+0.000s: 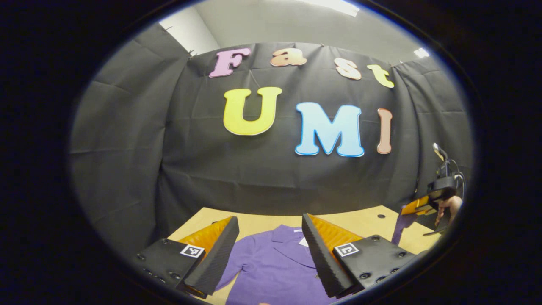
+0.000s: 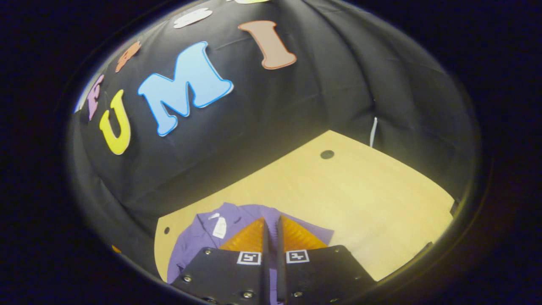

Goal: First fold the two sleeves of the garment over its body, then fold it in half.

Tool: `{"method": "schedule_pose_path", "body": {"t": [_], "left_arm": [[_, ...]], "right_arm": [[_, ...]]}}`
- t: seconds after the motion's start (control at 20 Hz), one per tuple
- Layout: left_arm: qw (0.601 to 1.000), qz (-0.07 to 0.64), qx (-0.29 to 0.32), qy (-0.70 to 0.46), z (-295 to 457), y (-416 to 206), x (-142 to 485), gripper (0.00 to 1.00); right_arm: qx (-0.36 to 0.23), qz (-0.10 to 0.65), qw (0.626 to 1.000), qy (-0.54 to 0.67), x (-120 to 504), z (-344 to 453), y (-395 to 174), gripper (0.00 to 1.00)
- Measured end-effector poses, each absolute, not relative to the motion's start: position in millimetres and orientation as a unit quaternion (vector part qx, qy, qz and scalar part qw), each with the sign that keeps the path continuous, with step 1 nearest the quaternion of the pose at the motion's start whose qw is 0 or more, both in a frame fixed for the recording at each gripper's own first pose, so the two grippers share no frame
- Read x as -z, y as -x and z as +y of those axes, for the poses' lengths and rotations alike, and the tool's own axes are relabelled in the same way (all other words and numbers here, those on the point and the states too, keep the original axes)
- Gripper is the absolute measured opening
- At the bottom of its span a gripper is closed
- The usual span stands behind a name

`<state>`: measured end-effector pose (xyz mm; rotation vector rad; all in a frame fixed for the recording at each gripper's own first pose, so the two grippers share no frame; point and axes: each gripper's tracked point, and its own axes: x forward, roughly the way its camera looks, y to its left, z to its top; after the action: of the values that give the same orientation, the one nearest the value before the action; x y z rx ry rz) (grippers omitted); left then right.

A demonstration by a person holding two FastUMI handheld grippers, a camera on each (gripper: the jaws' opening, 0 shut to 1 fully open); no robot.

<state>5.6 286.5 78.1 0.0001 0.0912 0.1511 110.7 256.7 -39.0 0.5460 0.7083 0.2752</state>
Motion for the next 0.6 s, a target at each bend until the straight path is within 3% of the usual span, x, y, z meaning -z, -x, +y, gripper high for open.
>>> {"method": "schedule_pose_path", "body": {"t": [0.1,0.15,0.2,0.6], "left_arm": [[0.995,0.052,-0.087,0.000,298.2,-3.1,-72.3,0.93],[0.994,0.054,-0.094,0.001,305.6,-1.5,-70.1,0.93],[0.994,0.055,-0.100,0.002,310.4,-0.6,-68.0,0.93],[0.988,0.073,-0.136,0.013,342.8,11.0,-48.2,0.93]], "right_arm": [[-0.156,0.322,0.902,-0.242,23.4,278.5,-122.1,0.07],[-0.172,0.313,0.904,-0.235,13.7,292.4,-127.2,0.02],[-0.190,0.304,0.905,-0.231,1.6,311.0,-132.1,0.07],[-0.307,0.272,0.885,-0.221,-39.6,430.4,-133.4,0.07]]}}
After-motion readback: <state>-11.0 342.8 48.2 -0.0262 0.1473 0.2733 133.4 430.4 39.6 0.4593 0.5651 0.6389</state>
